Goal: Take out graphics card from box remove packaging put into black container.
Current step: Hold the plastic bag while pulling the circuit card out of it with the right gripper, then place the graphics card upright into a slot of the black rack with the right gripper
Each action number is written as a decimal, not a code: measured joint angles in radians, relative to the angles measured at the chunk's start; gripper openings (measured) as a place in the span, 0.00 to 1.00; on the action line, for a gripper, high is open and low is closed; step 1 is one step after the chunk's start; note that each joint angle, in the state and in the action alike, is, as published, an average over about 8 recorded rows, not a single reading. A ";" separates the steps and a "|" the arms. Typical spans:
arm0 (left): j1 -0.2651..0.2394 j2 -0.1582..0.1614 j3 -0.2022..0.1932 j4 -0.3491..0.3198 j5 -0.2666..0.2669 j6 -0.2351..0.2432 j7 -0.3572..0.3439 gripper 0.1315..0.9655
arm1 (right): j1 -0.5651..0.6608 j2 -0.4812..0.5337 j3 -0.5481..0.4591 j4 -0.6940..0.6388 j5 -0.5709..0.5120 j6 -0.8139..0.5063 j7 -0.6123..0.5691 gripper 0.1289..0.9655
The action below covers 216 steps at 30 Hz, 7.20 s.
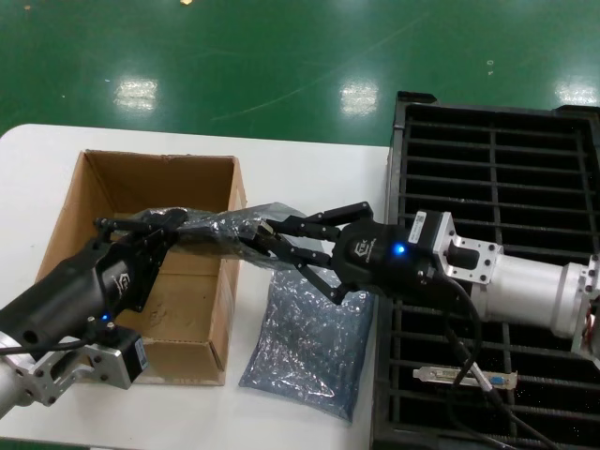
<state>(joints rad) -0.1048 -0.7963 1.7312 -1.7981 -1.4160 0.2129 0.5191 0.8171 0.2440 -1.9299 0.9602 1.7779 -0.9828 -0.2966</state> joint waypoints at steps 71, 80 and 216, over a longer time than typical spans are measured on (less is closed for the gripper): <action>0.000 0.000 0.000 0.000 0.000 0.000 0.000 0.01 | -0.394 0.497 0.247 0.642 0.138 0.017 0.037 0.07; 0.000 0.000 0.000 0.000 0.000 0.000 0.000 0.01 | -0.497 0.606 0.327 0.681 0.122 0.072 0.053 0.07; 0.000 0.000 0.000 0.000 0.000 0.000 0.000 0.01 | 0.037 0.530 -0.067 0.527 -0.474 -0.214 0.307 0.07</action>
<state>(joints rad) -0.1048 -0.7962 1.7310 -1.7981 -1.4159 0.2130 0.5192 0.8542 0.7742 -1.9965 1.4877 1.3034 -1.1964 0.0106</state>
